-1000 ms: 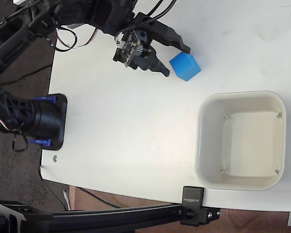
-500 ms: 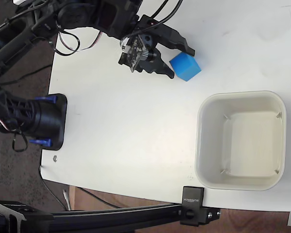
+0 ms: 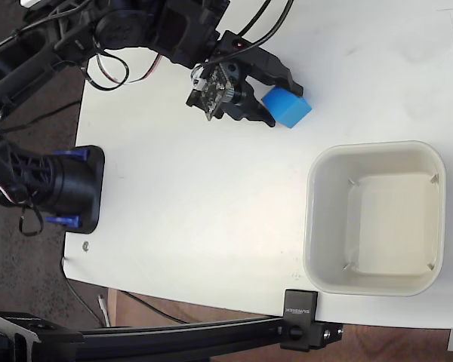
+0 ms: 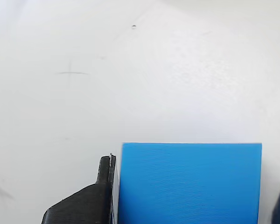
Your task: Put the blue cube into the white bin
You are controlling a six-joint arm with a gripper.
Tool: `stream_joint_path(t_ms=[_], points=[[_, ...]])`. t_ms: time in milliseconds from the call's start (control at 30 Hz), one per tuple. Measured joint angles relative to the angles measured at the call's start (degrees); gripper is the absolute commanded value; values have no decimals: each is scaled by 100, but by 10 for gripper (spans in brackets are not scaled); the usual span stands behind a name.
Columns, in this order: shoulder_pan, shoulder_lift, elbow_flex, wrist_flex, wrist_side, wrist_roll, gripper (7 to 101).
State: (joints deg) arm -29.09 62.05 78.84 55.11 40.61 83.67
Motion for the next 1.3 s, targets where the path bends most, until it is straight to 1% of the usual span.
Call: stream_joint_path(t_ms=[67,133,167,233,333,533,600,700,833,933,1000,1133,1200,1300], points=[[0,0,53,-18,-9,0,675],[0,0,70,-26,-18,0,626],[0,0,70,-26,-18,0,583],[0,0,70,-9,-18,-53,465],[-18,0,53,62,9,-141,457],[-18,18,-316,633,9,-527,433],[35,132,-325,773,-18,-879,430],[316,527,-404,844,-237,-1556,427],[940,677,-1195,1160,-642,-2628,422],[1450,659,-1951,1397,-1107,-3533,417],[1811,554,-2479,1424,-1468,-4157,417],[2505,369,-2689,1090,-2329,-5449,425],[2786,246,-2689,835,-2760,-5924,430],[3085,-35,-2733,554,-3296,-6425,433]])
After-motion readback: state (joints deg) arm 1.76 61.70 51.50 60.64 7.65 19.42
